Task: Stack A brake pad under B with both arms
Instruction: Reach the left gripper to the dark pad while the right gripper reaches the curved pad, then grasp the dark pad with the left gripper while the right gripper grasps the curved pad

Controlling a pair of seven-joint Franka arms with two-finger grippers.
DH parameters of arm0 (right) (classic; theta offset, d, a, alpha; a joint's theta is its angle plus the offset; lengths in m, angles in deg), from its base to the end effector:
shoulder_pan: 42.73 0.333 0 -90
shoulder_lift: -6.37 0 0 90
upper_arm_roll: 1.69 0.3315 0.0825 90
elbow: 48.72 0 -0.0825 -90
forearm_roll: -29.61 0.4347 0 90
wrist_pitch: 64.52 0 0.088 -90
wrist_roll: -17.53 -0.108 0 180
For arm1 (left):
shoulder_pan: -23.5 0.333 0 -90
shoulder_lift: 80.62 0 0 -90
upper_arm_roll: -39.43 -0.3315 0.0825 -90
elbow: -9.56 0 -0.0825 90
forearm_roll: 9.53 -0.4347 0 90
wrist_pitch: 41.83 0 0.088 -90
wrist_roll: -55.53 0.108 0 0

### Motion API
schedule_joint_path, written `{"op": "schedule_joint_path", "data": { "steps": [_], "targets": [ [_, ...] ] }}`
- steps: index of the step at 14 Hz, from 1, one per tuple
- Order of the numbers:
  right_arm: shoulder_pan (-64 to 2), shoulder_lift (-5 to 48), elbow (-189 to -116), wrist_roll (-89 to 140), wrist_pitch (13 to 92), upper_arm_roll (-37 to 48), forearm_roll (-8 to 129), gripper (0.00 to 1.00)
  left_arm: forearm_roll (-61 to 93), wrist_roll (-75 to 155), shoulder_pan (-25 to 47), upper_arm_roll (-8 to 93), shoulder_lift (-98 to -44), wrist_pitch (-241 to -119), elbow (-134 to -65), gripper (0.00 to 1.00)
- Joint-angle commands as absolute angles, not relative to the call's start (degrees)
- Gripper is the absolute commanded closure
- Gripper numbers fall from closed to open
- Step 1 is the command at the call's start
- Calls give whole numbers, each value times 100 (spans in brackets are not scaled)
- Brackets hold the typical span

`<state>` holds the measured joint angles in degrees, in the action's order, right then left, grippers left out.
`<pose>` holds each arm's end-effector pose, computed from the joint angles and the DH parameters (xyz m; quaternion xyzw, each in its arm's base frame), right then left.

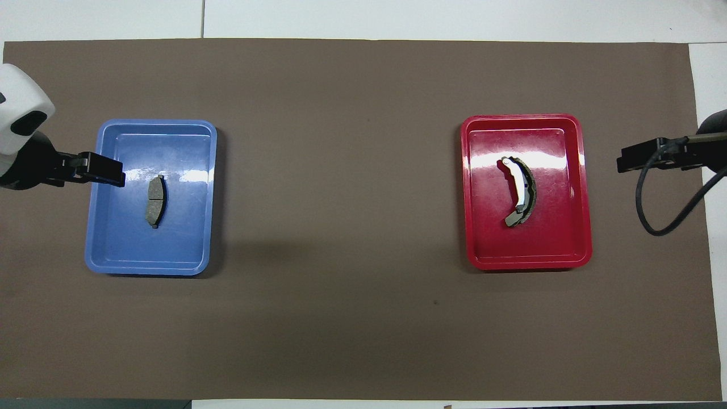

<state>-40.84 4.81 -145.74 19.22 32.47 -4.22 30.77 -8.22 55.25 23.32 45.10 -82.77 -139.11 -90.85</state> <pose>0.6049 -0.0051 0.6018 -0.9998 -0.0081 -0.0136 0.0104 0.5948 -0.0640 0.5770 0.9988 -0.0470 -0.0091 0.0090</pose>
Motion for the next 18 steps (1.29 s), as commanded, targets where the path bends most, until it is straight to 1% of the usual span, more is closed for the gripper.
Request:
{"op": "schedule_joint_path", "data": {
  "steps": [1, 3, 7, 9, 10, 12, 14, 18],
  "targets": [
    [-4141, 715, -14786, 1937, 3741, -319, 3189, 1, -848, 5754, 2350, 4374, -8335, -14692, -9861, 2],
    [-4141, 1005, -14865, 1902, 4049, -274, 3277, 1, -856, 5948, 2350, 4286, -8317, -15254, -10405, 2],
    [-4150, 1357, -15260, 1815, 4735, -169, 3286, 1, -856, 5948, 2350, 4286, -8115, -16774, -11486, 1],
    [-4211, 1498, -15322, 1806, 4798, -99, 3295, 1, -856, 5957, 2350, 4277, -7957, -17503, -11874, 1],
    [-4220, 1516, -15461, 1779, 5015, -46, 3295, 1, -856, 5992, 2358, 4277, -7861, -17803, -12006, 1],
    [-4220, 1499, -15979, 1762, 5657, 42, 3295, 1, -856, 6106, 2367, 4181, -7685, -18042, -12078, 1],
    [-4220, 1551, -16244, 1518, 6062, 155, 3295, 1, -856, 6194, 2393, 4101, -7474, -18287, -12078, 2],
    [-4220, 1762, -16500, 1523, 6450, 192, 3286, 1, -848, 6388, 2402, 3996, -7307, -18403, -12078, 3]
  ]
}}
